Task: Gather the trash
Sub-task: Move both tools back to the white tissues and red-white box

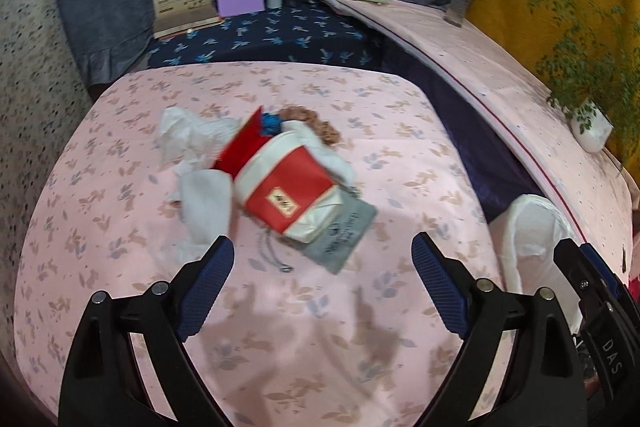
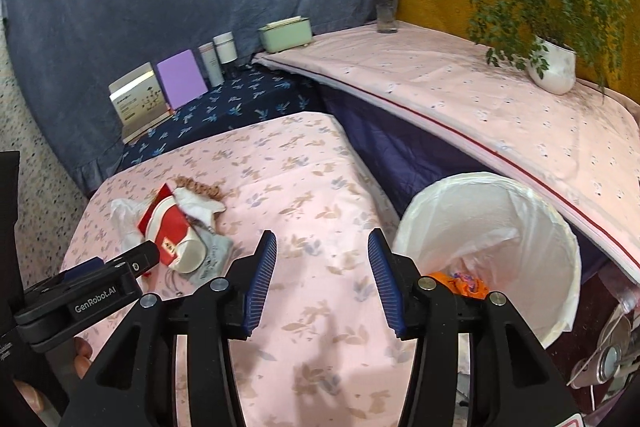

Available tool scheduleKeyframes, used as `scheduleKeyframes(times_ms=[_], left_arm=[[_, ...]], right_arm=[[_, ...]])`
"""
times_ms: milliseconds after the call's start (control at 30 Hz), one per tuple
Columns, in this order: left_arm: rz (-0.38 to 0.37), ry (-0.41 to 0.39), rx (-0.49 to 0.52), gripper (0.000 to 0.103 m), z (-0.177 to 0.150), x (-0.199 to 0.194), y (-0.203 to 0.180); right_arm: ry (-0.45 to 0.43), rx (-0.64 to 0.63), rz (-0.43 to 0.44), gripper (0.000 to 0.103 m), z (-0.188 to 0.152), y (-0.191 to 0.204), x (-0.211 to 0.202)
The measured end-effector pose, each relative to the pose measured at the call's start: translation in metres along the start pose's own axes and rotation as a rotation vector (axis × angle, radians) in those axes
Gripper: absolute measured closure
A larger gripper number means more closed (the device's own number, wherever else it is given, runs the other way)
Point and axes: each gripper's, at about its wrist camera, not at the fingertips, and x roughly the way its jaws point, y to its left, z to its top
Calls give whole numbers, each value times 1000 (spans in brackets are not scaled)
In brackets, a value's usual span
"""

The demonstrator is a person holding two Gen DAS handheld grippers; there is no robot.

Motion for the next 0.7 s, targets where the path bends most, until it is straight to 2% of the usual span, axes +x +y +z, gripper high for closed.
scheduleKeyframes(times_ms=[367,700], left_arm=[[79,33,-99,17,-2,22,66],[104,94,-162,17,-3,56,104]], right_arm=[[53,-76,58,52,-5,54,28],[114,-127,99,52,-7,96,69]])
